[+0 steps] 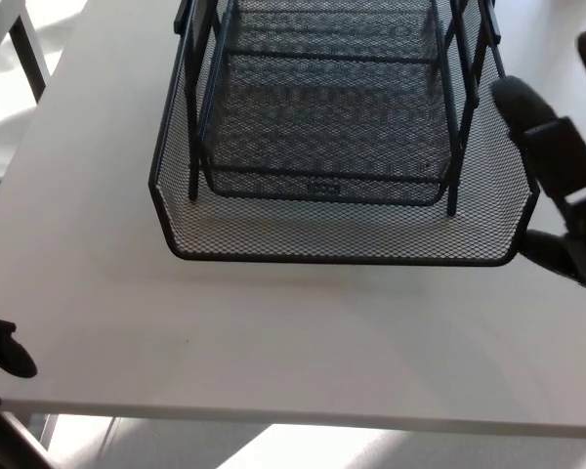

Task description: The robot uses its right hand to grab the drawer kept on the middle of the desk and pull it out towards the robot

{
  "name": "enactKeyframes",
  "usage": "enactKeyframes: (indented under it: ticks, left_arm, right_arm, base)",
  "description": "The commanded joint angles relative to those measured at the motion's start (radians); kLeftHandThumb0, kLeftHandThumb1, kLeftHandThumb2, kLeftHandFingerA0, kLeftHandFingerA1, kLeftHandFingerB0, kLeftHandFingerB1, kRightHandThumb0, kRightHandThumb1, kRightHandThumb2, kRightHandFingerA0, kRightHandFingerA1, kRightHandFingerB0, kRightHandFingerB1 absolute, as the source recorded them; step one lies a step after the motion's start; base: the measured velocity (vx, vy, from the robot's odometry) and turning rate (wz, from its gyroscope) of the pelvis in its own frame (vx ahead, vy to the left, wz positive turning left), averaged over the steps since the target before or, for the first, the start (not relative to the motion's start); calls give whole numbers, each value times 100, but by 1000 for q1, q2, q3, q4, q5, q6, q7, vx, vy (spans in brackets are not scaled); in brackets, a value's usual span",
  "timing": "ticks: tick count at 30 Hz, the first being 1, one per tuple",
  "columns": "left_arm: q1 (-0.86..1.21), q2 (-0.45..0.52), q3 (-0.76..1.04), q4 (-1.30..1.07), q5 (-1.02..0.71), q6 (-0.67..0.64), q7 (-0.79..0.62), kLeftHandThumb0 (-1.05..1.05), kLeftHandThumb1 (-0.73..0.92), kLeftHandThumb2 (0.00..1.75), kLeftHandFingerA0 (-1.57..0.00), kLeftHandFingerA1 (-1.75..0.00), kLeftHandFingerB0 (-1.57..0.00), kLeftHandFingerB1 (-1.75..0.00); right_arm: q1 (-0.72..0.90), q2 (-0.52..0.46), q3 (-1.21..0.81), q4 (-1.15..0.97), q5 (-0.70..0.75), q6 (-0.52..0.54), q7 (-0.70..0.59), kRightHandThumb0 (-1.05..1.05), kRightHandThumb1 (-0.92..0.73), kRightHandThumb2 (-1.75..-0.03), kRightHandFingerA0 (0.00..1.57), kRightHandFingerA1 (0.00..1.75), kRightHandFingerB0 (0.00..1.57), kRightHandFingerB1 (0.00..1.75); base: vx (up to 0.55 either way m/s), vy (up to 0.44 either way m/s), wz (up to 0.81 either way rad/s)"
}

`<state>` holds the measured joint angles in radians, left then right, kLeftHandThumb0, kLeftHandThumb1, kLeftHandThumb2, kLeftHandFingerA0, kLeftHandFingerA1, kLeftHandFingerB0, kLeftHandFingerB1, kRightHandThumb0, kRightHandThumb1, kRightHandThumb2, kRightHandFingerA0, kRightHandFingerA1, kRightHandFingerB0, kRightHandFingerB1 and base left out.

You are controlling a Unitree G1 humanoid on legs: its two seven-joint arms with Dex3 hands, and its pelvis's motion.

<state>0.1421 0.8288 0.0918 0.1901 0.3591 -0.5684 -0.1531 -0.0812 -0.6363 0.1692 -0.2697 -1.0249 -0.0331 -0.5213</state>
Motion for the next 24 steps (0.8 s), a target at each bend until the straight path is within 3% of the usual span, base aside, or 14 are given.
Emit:
enactKeyframes:
  ticks: [1,4,5,7,15,16,17,20,24]
  left_arm:
    - [27,20,20,5,17,-11,-2,-31,58,57,-77,-85,-81,-60]
    - [33,18,30,8,9,-29,8,-28,56,57,-79,-87,-83,-60]
    - [31,16,29,15,12,-37,14,-28,56,56,-80,-88,-83,-60]
    - [28,19,29,25,24,-33,20,-28,56,57,-79,-86,-83,-59]
    - [29,8,25,25,24,-44,18,-28,56,57,-80,-91,-83,-61]
    - [26,8,22,22,25,-38,12,-29,57,57,-79,-88,-82,-60]
    - [28,8,23,16,25,-27,7,-30,57,57,-79,-88,-81,-60]
    - [28,7,26,13,21,-30,6,-30,57,57,-79,-89,-82,-60]
    - [30,6,27,7,19,-22,1,-29,57,57,-79,-86,-82,-60]
  right_arm:
    - [238,-100,-224,-121,149,-21,186,-77,-42,-73,0,0,3,26]
    - [364,-95,-329,-129,200,-44,191,-67,-36,-68,0,0,7,36]
    - [393,-96,-355,-128,204,-47,197,-68,-35,-67,0,0,2,27]
    - [431,-88,-395,-124,222,-58,200,-65,-33,-67,0,3,1,29]
    - [448,-47,-456,-100,232,-100,183,-60,-31,-66,0,6,2,33]
    - [449,-44,-465,-101,235,-99,187,-49,-48,-60,0,9,4,35]
    - [449,-43,-474,-100,233,-99,189,-60,-31,-67,0,9,1,33]
    - [461,-42,-509,-87,198,-70,194,-71,-36,-68,0,3,0,24]
    - [477,-17,-536,-29,177,-51,168,-68,-37,-68,0,1,3,29]
  base:
    - [0,0,0]
    - [0,0,0]
    - [0,0,0]
    - [0,0,0]
    - [0,0,0]
    - [0,0,0]
    - [0,0,0]
    - [0,0,0]
    - [0,0,0]
